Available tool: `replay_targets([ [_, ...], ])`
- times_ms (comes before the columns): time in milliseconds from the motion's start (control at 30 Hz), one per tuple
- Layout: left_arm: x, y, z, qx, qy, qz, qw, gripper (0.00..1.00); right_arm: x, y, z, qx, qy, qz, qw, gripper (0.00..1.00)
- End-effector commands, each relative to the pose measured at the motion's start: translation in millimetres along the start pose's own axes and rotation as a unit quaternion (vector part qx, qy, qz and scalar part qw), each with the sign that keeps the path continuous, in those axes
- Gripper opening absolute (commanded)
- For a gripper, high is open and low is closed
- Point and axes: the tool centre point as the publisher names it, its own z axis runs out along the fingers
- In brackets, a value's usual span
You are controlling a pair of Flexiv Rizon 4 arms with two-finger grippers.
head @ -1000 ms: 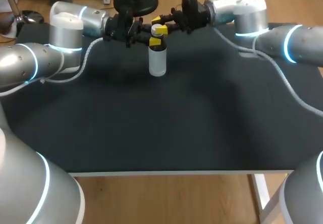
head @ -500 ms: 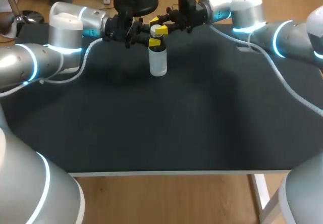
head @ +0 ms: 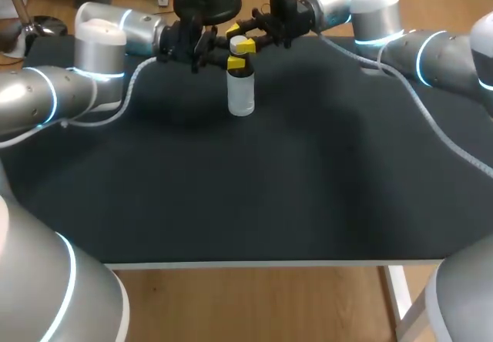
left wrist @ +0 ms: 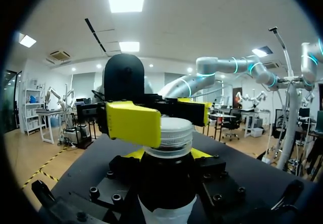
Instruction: Unscrew the bottle cap
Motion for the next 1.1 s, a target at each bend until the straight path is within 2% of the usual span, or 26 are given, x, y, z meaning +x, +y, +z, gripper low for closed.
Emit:
replay_targets([
  [33,-4.7,1.1,0.6,0.001,0.004,-0.001,1.000,0.00,-8.1,-0.5,-9.3,-0.009,0.218,-0.014,0.976,1.00],
  [67,-4.7,1.1,0.6,0.001,0.004,-0.001,1.000,0.00,-8.1,1.3,-10.8,-0.014,0.190,-0.019,0.981,1.00],
  [133,-4.7,1.1,0.6,0.001,0.004,-0.001,1.000,0.00,-6.2,4.4,-14.1,-0.012,0.174,-0.026,0.984,1.00],
  [233,-4.7,1.1,0.6,0.001,0.004,-0.001,1.000,0.00,-1.8,9.9,-17.7,-0.009,0.112,-0.041,0.993,1.00],
  [267,-4.7,1.1,0.6,0.001,0.004,-0.001,1.000,0.00,-2.4,11.7,-19.9,-0.010,0.074,-0.041,0.996,1.00],
  [300,-4.7,1.1,0.6,0.001,0.004,-0.001,1.000,0.00,-2.0,13.4,-21.5,-0.007,0.062,-0.043,0.997,1.00],
  [333,-4.7,1.1,0.6,0.001,0.004,-0.001,1.000,0.00,0.0,15.4,-22.5,0.001,0.034,-0.042,0.999,1.00],
  [367,-4.7,1.1,0.6,0.001,0.004,-0.001,1.000,0.00,-0.8,17.0,-24.6,0.009,0.003,-0.042,0.999,1.00],
  [400,-4.7,1.1,0.6,0.001,0.004,-0.001,1.000,0.00,-0.6,18.3,-24.1,0.016,-0.009,-0.046,0.999,1.00],
  [433,-4.7,1.1,0.6,0.001,0.004,-0.001,1.000,0.00,-0.6,20.5,-25.1,0.019,-0.046,-0.041,0.998,1.00],
  [500,-4.7,1.1,0.6,0.001,0.004,-0.001,1.000,0.00,0.9,24.0,-26.4,0.024,-0.072,-0.048,0.996,1.00],
  [533,-4.7,1.1,0.6,0.001,0.004,-0.001,1.000,0.00,1.4,25.9,-26.5,0.027,-0.101,-0.049,0.993,1.00],
  [667,-4.7,1.1,0.6,0.001,0.004,-0.001,1.000,0.00,7.3,31.7,-26.9,0.033,-0.148,-0.053,0.987,1.00],
  [800,-4.7,1.1,0.6,0.001,0.004,-0.001,1.000,0.00,11.9,35.1,-28.1,0.032,-0.225,-0.044,0.973,1.00],
  [833,-4.7,1.1,0.6,0.001,0.004,-0.001,1.000,0.00,11.3,36.1,-29.7,0.036,-0.262,-0.037,0.964,1.00],
  [867,-4.7,1.1,0.6,0.001,0.004,-0.001,1.000,0.00,11.7,36.5,-30.1,0.036,-0.276,-0.036,0.960,1.00],
  [933,-4.7,1.1,0.6,0.001,0.004,-0.001,1.000,0.00,12.7,38.3,-32.0,0.038,-0.329,-0.031,0.943,1.00],
  [967,-4.7,1.1,0.6,0.001,0.004,-0.001,1.000,0.00,13.1,38.6,-32.0,0.038,-0.340,-0.030,0.939,1.00],
  [1100,-4.7,1.1,0.6,0.001,0.004,-0.001,1.000,0.00,14.8,40.5,-32.1,0.046,-0.414,-0.023,0.909,1.00],
])
